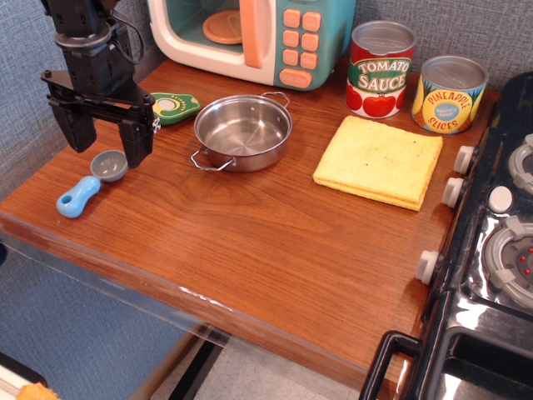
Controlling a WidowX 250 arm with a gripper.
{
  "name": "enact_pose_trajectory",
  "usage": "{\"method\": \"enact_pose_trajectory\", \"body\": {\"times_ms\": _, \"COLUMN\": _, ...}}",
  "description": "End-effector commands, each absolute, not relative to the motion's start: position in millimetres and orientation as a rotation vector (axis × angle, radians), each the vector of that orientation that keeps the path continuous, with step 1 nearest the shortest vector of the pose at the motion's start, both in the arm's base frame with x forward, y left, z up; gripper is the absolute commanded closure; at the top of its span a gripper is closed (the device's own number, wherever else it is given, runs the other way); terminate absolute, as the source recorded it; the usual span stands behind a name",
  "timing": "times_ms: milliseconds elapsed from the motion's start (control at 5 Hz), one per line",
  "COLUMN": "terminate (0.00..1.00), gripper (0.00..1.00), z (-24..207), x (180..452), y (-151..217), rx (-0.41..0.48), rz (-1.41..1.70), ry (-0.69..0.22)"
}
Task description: PLACE THE CAPSICUM SIDE OF THE TABLE
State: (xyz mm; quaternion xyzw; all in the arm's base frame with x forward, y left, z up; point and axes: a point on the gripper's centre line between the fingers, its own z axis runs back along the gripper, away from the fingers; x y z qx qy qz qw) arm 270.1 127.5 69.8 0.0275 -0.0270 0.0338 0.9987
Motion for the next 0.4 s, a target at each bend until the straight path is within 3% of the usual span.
{"method": "enact_pose_trajectory", "body": {"times_ms": 0, "terminate": 0.00, "gripper": 0.00, "z": 69.8, "x": 270.1, "y": 127.5, "rx": 0.055, "rz": 0.068, "ry": -0.054}}
{"method": "enact_pose_trajectory", "body": {"times_ms": 200, "terminate": 0.00, "gripper": 0.00, "z": 75.0, "x": 310.1, "y": 151.8, "rx": 0.076, "rz": 0.157, "ry": -0.083}}
